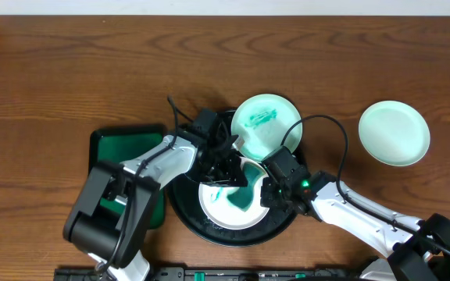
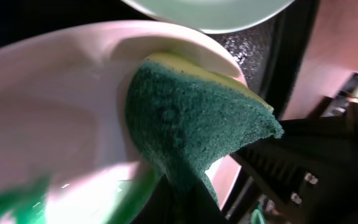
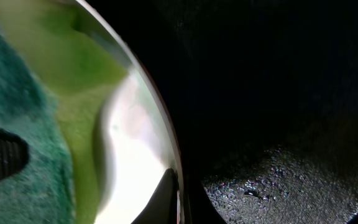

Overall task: Clean dirty plates on tray and stack at the side
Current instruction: 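Bring the sponge in the left gripper onto the tilted white plate, then scrub the tilted white plate with the sponge in the left gripper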

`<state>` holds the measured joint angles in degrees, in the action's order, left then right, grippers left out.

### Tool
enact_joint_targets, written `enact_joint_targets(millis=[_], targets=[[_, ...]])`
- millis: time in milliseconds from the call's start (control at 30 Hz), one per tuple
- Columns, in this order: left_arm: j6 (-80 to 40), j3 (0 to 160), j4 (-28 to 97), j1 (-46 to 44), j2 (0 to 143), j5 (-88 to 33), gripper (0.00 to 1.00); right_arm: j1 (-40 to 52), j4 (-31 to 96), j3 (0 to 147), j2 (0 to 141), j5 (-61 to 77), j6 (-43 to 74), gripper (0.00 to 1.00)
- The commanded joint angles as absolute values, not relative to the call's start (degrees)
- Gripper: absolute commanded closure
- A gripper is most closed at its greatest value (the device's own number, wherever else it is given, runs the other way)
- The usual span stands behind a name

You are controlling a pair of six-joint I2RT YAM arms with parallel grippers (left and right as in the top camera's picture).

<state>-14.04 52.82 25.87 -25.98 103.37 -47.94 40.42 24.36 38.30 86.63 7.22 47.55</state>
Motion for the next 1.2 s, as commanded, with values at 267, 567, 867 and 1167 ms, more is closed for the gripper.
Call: enact_joint_targets(millis=[267,567,867,1167], targets=[[-22.92,52.62,32.86,-25.54,107.24,-18.41,0.93,40.60,25.87,37.60,88.82,9.50,47.97,0.99],[-30.24,52.62,42.28,-23.57,107.24,9.23,0.93,40.45,26.61,37.60,88.82,9.28,47.99,0.99],[-36.38,52.62,49.10,-23.57,107.24,21.39,0.93,40.01,26.70,37.60,88.82,8.97,48.64,0.99],[-43.70,52.62,54.08,-23.57,107.24,24.25,0.93,39.99,27.38,37.60,88.82,8.84,48.69,0.99]])
